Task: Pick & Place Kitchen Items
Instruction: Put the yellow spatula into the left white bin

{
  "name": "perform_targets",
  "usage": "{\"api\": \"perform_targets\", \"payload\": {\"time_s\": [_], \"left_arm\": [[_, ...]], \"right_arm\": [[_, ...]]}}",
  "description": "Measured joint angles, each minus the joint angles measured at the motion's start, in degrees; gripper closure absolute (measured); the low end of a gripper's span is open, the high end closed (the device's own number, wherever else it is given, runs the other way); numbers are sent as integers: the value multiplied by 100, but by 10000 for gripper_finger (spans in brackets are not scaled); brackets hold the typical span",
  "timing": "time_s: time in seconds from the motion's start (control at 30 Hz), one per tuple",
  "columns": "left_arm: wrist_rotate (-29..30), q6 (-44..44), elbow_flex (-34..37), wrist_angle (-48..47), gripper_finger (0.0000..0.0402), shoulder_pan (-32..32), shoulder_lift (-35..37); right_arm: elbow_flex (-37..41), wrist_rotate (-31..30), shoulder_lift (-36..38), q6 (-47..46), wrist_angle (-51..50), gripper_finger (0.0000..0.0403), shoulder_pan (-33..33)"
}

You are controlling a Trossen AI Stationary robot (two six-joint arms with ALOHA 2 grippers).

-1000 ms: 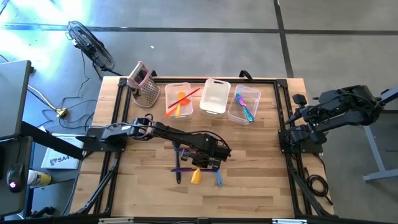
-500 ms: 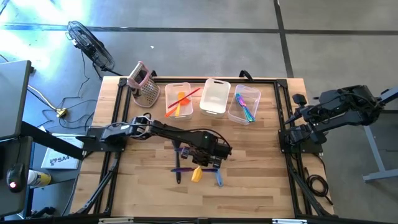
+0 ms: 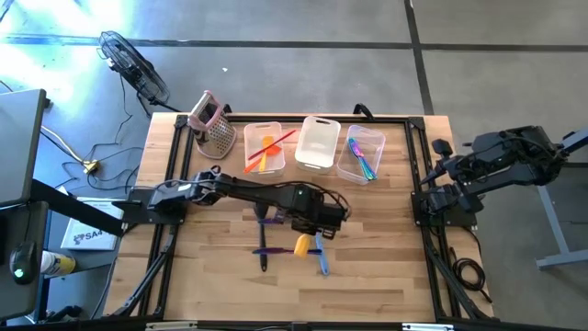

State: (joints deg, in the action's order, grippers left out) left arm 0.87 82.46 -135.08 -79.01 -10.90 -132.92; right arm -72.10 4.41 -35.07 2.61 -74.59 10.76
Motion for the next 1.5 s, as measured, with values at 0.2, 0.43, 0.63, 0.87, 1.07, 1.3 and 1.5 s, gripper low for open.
{"api": "perform_targets", "payload": {"time_s": [0.2,0.43,0.63,0.87,1.07,1.3,1.5], "left_arm": [[521,-156,1,216,394,0,275],[973,-508,10,435,394,0,492],[1261,-1197,17,1390,394,0,751],[1310,-3026,8,3598,394,0,1212],[306,-4756,-3,5171,394,0,1367],[-1060,-6455,10,5630,394,2,1361],[-1678,-7454,10,5776,394,2,1361]], "right_arm": [[2,581,0,-445,488,298,0],[0,1267,4,-977,1543,298,0],[0,1253,9,-984,1986,298,-1],[0,1532,5,-980,2803,298,-1],[0,1531,-64,-883,3180,298,0],[0,2054,-441,-818,3878,298,-1],[2,2106,-910,-555,4074,298,1]]}}
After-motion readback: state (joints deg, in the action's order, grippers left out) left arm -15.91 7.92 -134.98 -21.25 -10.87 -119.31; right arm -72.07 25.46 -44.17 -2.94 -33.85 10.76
